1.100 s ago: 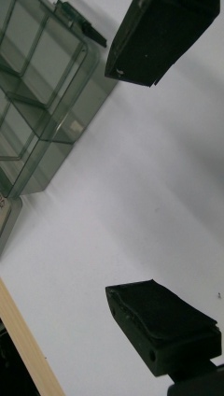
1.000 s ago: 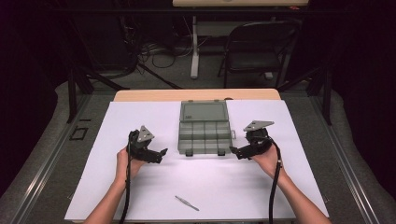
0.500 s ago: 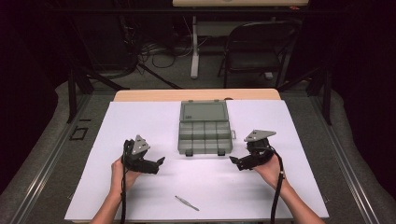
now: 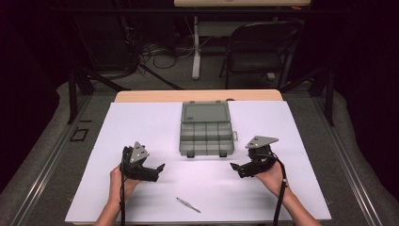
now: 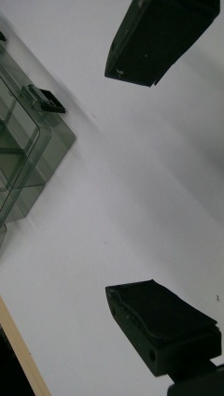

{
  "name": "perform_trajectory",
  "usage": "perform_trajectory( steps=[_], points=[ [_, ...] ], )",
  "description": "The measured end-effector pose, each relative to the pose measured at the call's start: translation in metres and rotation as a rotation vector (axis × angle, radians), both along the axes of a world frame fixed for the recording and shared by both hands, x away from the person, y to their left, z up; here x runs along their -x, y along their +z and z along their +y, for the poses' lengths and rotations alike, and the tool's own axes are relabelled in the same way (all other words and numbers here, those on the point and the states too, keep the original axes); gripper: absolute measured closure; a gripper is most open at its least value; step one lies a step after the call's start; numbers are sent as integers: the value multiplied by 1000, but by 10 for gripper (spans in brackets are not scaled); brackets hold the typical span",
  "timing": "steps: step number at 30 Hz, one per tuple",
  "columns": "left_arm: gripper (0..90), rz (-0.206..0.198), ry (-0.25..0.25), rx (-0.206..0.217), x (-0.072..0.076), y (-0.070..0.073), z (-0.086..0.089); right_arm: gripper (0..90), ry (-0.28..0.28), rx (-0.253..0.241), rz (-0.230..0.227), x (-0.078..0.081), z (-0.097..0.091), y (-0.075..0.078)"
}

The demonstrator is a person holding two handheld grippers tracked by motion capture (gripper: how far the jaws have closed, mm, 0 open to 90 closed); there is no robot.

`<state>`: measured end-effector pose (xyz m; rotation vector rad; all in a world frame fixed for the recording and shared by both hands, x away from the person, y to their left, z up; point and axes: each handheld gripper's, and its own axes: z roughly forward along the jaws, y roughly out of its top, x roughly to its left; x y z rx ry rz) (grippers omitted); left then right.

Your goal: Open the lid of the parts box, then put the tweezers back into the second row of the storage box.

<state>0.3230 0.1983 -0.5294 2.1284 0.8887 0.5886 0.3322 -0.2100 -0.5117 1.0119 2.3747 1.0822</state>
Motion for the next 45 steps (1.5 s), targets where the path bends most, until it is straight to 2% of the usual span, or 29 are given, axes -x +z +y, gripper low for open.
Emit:
perform_trajectory(
  steps=[5, 11, 13, 29, 31, 32, 36, 40, 41, 45],
  points=[
    [2, -5, 2, 0, 3, 1, 0, 0, 8, 13, -15, 3, 1, 1],
    [2, 0, 5, 13, 5, 0, 0, 0, 14, 27, -2, 4, 1, 0],
    [2, 1, 6, 7, 7, 0, -1, 0, 16, 15, -8, 4, 1, -1],
    [2, 4, 13, 25, 12, -1, 1, 0, 30, 23, 13, 4, 5, -3],
    [2, 0, 15, 24, 12, 0, 2, 0, 36, 36, 26, 4, 5, -2],
    [2, -1, 15, 24, 12, 0, 3, 0, 32, 16, 9, 5, 7, -3],
    [2, -3, 16, 21, 12, 0, 3, 0, 43, 31, 18, 7, 9, -1],
    [2, -5, 18, 20, 11, 0, 4, 0, 50, 26, 21, 8, 12, -1],
    [2, -3, 18, 20, 11, 0, 5, 0, 52, 39, 30, 8, 12, 0],
    [2, -2, 20, 23, 11, 0, 6, 0, 59, 34, 22, 10, 16, 1]
  ],
)
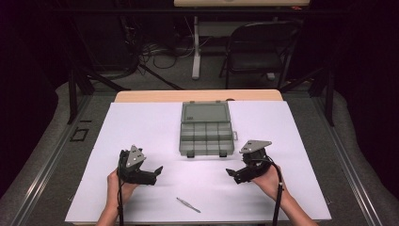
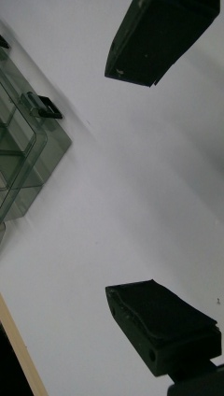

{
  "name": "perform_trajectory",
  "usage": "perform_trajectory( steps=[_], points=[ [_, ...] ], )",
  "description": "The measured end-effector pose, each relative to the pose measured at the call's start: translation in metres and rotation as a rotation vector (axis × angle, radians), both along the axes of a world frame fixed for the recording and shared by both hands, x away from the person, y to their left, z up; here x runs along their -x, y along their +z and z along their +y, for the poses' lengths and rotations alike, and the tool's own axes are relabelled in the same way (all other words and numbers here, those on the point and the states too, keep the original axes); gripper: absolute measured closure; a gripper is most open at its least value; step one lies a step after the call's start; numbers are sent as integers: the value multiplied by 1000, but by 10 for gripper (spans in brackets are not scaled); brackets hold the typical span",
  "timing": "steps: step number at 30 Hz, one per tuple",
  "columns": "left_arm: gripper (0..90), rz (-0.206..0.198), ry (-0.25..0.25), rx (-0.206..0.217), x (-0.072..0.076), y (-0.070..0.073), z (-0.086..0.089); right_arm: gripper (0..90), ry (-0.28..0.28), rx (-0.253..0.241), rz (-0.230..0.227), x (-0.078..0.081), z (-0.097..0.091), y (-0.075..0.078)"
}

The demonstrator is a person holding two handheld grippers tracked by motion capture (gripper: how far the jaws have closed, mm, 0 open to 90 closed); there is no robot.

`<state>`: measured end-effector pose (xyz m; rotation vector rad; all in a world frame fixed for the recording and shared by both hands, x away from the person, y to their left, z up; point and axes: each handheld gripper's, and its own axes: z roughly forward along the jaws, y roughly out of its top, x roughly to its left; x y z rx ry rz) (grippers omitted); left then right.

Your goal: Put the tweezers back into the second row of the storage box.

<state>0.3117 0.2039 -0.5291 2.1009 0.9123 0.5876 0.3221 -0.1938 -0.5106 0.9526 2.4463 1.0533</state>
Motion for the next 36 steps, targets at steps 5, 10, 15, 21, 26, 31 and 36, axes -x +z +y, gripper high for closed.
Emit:
perform_trajectory(
  steps=[5, 10, 15, 21, 26, 31, 36],
  points=[
    [2, -2, -4, -2, 0, 0, -1, 0, 14, -1, -2, 3, 6, 0],
    [2, -4, -4, -2, 0, 0, -2, 0, 34, -7, -13, 6, 13, 1],
    [2, -4, -6, -5, 0, 0, -1, 0, 58, 16, 7, 10, 20, 4],
    [2, -8, -4, -4, 0, 0, -1, 0, 84, -4, -9, 14, 33, 4],
    [2, -9, -5, -6, 0, 0, -1, 0, 119, 21, 8, 19, 43, 10],
    [2, -11, -5, -6, 0, 0, 0, 0, 156, 25, 21, 23, 56, 12],
    [2, -8, -5, -5, 0, -1, -1, 0, 209, 42, 42, 29, 75, 10]
  ],
)
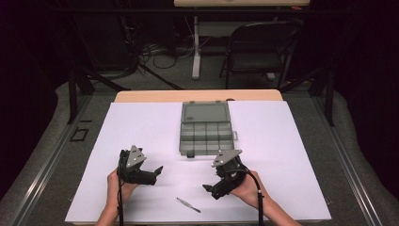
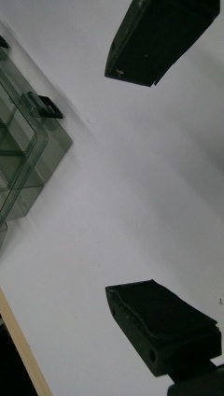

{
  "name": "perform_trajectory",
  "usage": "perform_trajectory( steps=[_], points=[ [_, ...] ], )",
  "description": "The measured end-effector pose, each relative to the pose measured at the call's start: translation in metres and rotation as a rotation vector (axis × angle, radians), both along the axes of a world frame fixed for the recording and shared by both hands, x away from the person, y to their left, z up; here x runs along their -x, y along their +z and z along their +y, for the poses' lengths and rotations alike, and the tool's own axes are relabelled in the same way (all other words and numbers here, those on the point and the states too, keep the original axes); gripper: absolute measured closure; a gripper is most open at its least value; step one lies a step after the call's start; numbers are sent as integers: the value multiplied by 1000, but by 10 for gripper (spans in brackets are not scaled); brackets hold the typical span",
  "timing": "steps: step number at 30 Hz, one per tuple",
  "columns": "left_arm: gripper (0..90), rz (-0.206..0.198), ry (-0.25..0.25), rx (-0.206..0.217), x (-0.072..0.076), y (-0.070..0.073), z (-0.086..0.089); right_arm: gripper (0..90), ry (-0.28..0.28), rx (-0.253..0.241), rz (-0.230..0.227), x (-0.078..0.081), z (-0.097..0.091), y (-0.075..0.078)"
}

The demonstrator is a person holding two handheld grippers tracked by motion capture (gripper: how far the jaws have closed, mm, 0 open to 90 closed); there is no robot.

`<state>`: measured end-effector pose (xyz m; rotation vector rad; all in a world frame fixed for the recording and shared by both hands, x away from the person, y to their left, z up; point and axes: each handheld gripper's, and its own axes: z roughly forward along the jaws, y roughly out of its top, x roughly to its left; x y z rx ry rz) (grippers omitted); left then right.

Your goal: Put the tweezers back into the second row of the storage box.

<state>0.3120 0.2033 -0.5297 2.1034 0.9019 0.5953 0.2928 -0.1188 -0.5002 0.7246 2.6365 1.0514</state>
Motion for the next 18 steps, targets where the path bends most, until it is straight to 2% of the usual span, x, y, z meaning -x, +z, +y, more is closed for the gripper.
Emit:
perform_trajectory(
  steps=[6, 18],
  points=[
    [2, 0, -1, 3, 0, 0, 0, 0, 67, 28, 19, 8, 23, -4],
    [2, -2, -5, -3, 0, 0, 0, 0, 156, 100, 49, 19, 59, -14]
  ],
)
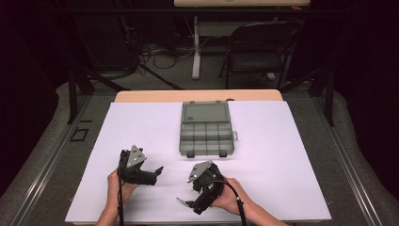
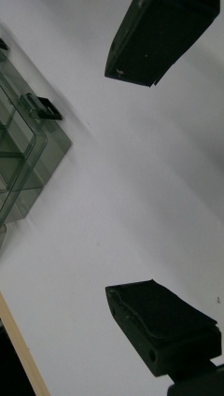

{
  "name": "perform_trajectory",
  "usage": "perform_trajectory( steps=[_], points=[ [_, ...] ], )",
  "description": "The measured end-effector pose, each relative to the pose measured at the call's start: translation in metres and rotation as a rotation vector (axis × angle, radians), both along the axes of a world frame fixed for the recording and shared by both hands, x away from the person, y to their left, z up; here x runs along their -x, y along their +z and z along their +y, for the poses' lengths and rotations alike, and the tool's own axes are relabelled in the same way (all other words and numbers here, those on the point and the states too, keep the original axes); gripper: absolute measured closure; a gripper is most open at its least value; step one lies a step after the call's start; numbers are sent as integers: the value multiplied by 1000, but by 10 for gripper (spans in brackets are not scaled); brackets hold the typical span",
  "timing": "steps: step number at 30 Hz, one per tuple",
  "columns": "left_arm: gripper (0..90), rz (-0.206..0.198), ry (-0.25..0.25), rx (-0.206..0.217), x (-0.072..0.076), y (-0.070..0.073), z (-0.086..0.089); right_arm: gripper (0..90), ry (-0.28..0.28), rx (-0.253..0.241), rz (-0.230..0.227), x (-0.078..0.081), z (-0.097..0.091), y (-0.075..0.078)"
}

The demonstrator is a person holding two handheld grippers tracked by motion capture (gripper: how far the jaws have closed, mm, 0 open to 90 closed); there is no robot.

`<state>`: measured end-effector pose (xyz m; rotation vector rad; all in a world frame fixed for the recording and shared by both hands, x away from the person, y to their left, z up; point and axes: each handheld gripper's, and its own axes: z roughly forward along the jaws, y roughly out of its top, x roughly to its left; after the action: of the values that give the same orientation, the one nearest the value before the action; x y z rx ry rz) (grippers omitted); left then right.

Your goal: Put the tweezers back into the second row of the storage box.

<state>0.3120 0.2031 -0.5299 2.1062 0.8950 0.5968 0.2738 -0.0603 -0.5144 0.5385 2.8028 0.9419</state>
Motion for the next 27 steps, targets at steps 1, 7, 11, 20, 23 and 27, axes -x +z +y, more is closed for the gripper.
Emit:
perform_trajectory(
  steps=[1, 7, 11, 20, 23, 27],
  points=[
    [2, -1, 1, 3, 0, 0, 0, 1, 3, 2, 5, 1, 2, 0],
    [2, 0, 5, 3, 1, 0, 0, 39, 39, 27, 10, 5, 15, -3],
    [2, -7, 1, -1, 1, 1, -1, 112, 58, 47, 14, 10, 20, -6],
    [2, -3, 0, 5, -1, 0, 1, 242, 94, 63, 36, 14, 27, -11],
    [2, -10, -4, 0, 1, 2, 0, 289, 102, 74, 31, 15, 29, -11],
    [2, -16, -3, -1, 2, 3, 0, 368, 120, 90, 35, 19, 32, -11]
  ],
)
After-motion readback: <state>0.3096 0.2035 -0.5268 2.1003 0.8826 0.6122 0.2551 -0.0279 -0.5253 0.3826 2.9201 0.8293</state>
